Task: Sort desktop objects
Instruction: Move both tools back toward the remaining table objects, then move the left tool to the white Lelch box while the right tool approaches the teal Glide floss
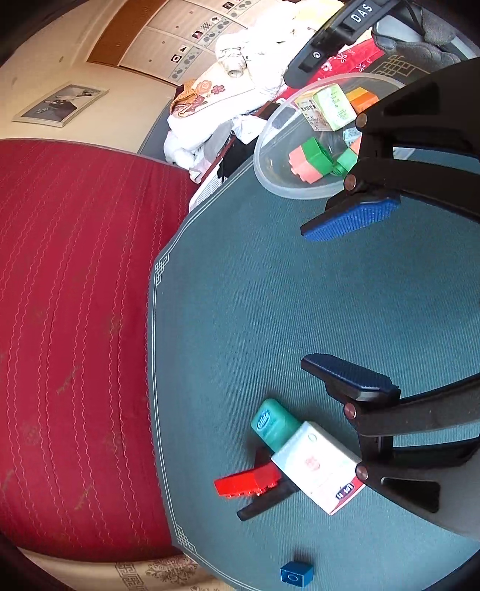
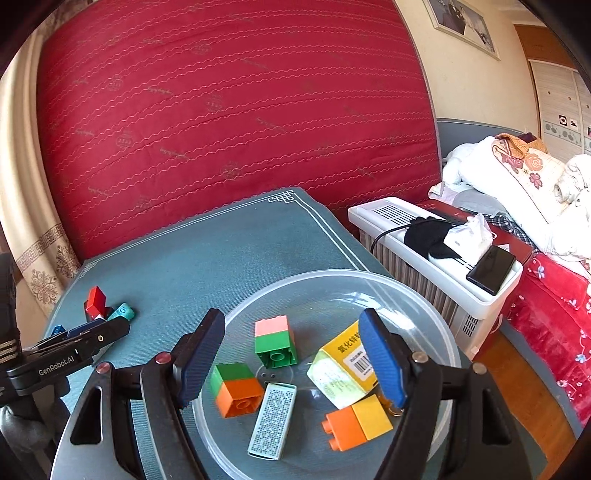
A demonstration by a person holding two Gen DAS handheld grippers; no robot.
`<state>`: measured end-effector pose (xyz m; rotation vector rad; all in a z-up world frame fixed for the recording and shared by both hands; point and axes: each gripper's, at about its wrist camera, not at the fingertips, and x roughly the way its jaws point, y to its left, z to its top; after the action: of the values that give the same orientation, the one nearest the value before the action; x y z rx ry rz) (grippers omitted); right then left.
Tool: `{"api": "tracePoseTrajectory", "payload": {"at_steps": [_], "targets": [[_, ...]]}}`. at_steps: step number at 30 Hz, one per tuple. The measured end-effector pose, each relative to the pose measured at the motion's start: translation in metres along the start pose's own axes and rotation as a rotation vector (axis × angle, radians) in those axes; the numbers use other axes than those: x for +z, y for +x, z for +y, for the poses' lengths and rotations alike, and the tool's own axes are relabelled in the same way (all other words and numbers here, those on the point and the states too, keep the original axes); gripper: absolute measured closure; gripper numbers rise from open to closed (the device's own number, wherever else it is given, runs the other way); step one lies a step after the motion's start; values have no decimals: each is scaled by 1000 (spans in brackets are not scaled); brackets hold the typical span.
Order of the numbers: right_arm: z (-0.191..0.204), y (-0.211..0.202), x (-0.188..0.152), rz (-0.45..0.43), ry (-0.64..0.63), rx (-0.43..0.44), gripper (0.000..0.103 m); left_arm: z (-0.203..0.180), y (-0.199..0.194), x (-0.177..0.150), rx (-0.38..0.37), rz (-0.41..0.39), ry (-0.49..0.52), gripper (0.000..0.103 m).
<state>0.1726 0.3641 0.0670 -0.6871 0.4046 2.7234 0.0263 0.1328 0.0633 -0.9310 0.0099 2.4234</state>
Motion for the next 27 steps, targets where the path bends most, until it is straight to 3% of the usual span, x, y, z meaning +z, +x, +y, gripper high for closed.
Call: {"api": "tracePoseTrajectory", "payload": {"at_steps": [10,14,20,27], "targets": [[46,4,-9,29,-43,104,24,54,-17,-9,74,-8,-33,33],[67,7,-16,51,-81,150,24,78,-19,-9,107,-10,-40,26],[93,16,-25,89,-109,213,24,106,-14,-6,168,2,-23,26],[116,28,-36,134,-145,257,24,126,2,-3,127,60,-65,26]]}}
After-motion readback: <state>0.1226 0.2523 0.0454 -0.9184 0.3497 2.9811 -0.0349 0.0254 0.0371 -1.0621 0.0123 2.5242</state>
